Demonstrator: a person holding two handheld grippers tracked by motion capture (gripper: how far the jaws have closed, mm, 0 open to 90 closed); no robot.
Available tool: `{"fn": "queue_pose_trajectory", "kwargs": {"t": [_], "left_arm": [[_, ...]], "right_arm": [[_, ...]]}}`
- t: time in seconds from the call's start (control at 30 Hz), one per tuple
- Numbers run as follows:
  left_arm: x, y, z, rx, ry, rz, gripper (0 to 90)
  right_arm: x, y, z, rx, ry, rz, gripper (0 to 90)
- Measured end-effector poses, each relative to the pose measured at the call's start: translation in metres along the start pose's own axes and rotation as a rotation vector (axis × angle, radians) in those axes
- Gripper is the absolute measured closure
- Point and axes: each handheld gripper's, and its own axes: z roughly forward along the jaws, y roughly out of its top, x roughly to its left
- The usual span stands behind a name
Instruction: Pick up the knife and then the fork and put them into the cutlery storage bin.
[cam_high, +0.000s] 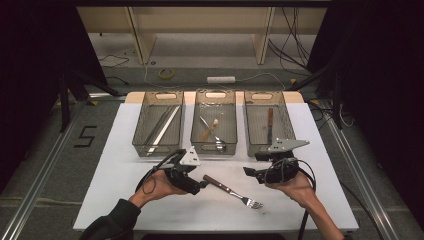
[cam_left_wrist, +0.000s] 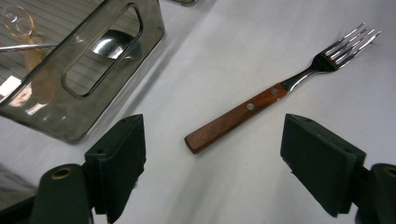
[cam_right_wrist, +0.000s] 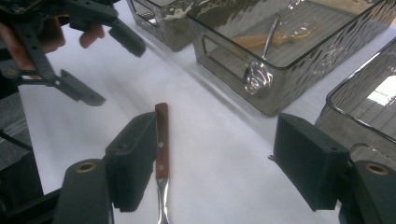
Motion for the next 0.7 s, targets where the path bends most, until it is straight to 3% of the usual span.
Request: {"fn": "queue_pose_trajectory", "kwargs": {"t": [0.2,0.3,0.43,0.6,0.7], "left_arm": [[0.002,0.000,0.013,0.030,-0.009,0.006,24.6],[0.005,0.000,0.018,0.022,0.004,-0.019,27.8],[0.008,0.001,0.021,0.009,0.021,-0.042,41.0],[0.012,0.002,0.030,0.011,0.030,-0.076,68.4],[0.014,0.004,0.037,0.021,0.040,-0.091,79.6]], "right_arm": [[0.004,-0.005,0.000,0.000,0.000,-0.003,32.0],[0.006,-0.008,0.001,0.004,-0.002,-0.005,32.3],[0.009,-0.011,0.003,0.018,0.003,-0.010,32.5],[0.012,-0.012,0.004,0.015,-0.002,-0.013,32.4],[0.014,-0.014,0.003,0.008,0.002,-0.011,32.1]]}}
